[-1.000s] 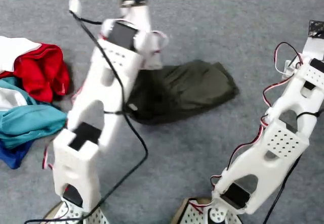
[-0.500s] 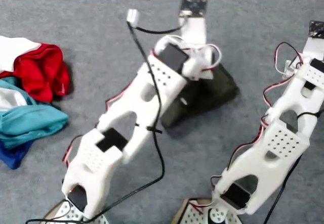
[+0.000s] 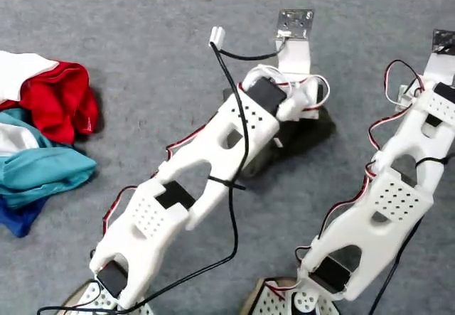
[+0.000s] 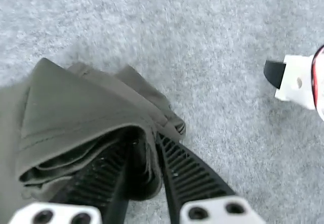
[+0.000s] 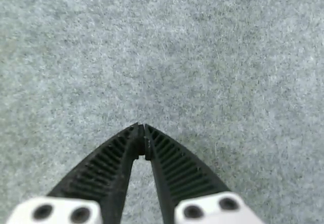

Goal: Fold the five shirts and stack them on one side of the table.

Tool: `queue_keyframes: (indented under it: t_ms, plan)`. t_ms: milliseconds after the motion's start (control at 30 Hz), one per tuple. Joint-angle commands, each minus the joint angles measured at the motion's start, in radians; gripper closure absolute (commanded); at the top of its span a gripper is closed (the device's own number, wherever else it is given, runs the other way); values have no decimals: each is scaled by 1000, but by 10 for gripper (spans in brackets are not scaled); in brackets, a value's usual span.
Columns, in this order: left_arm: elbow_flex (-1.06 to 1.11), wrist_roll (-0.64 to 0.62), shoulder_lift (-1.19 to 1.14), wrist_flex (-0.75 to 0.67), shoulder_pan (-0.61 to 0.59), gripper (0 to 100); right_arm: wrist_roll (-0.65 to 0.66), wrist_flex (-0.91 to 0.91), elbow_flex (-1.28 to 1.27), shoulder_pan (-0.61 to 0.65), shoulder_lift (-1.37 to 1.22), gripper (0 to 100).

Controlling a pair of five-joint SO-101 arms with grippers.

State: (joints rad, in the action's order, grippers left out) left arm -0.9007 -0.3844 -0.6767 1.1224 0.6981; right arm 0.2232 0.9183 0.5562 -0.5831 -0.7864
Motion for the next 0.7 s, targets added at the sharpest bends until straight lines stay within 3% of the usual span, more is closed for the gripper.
queue_keyframes:
  t_ms: [0, 100, 267, 433, 533, 667]
  plan:
    - [-46, -46, 16, -17, 8, 878, -9, -15, 48, -13, 7, 994]
    - [-46, -86, 24, -17, -15, 831, -9, -15, 48, -13, 7, 994]
    - [-46, -84, 25, -5, -95, 833, -9, -14, 48, -13, 7, 994]
    - [-91, -84, 16, 147, -193, 891, -2, 5, 53, -8, 13, 994]
    - [-74, -84, -7, 196, -241, 989, 40, 137, 110, 4, 50, 994]
    - [-63, -87, -54, 238, -272, 981, 146, 342, 209, 77, 99, 994]
